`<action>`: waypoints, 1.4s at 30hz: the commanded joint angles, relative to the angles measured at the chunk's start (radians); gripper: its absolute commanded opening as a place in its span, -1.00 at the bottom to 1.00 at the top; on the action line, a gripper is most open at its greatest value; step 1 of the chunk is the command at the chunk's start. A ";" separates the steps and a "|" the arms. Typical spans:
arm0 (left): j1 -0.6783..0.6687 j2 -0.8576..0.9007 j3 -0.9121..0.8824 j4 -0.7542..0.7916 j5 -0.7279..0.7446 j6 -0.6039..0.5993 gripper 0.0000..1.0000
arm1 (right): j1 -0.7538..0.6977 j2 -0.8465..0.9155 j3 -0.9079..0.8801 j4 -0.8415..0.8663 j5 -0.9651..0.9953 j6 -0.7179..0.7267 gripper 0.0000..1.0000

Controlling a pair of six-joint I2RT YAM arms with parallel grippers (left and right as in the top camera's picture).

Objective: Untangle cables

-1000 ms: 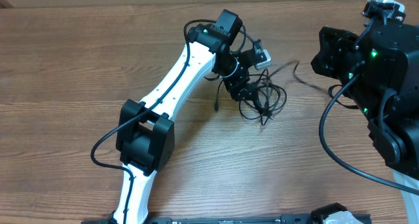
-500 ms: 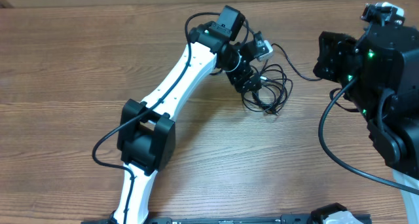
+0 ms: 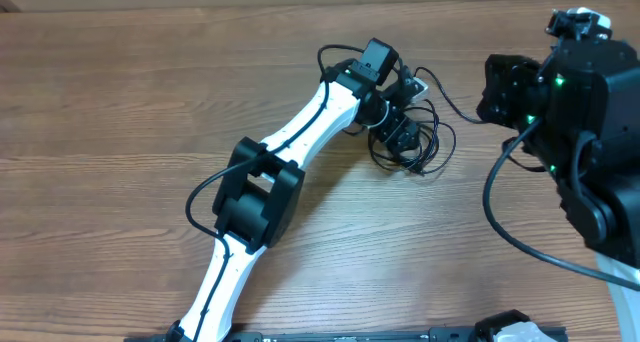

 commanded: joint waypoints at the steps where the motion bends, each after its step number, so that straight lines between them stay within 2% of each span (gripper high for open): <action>1: -0.034 -0.005 0.005 0.024 0.331 -0.081 0.69 | -0.003 0.032 0.009 -0.010 0.014 0.004 -0.71; 5: -0.043 -0.005 0.005 0.054 0.490 -0.167 0.67 | -0.003 0.052 0.008 -0.027 0.014 0.003 -0.71; 7: -0.043 -0.005 0.005 0.062 0.506 -0.232 0.64 | -0.003 0.061 0.008 -0.035 0.014 0.003 -0.72; 8: -0.045 -0.005 0.005 0.064 0.491 -0.267 0.63 | -0.003 0.064 0.008 -0.039 0.014 0.003 -0.73; 15: -0.089 -0.005 0.004 0.063 0.188 -0.286 0.68 | -0.003 0.071 0.008 -0.050 0.014 0.003 -0.74; 22: -0.132 -0.005 0.004 0.087 0.117 -0.285 0.68 | -0.003 0.071 0.008 -0.068 0.014 0.003 -0.74; 23: -0.137 -0.005 0.004 0.093 0.114 -0.285 0.59 | -0.003 0.071 0.008 -0.069 0.014 0.003 -0.74; 24: -0.143 -0.005 0.004 0.097 0.109 -0.285 0.33 | -0.003 0.071 0.008 -0.070 0.014 0.003 -0.74; 25: -0.148 -0.005 0.004 0.100 0.102 -0.285 -0.22 | -0.003 0.071 0.008 -0.072 0.014 0.003 -0.74; 26: -0.153 -0.005 0.004 0.099 0.100 -0.285 -0.87 | -0.003 0.071 0.008 -0.073 0.014 0.003 -0.74; 30: -0.144 -0.016 0.019 0.061 0.171 -0.286 -0.91 | -0.003 0.071 0.008 -0.080 0.015 0.003 -0.74; 35: -0.066 -0.115 0.116 -0.095 0.315 -0.308 -0.92 | -0.003 0.072 0.008 -0.083 0.015 0.003 -0.74; 42: 0.058 -0.288 0.210 -0.192 0.329 -0.364 -0.92 | -0.003 0.084 0.008 -0.082 0.003 0.003 -0.72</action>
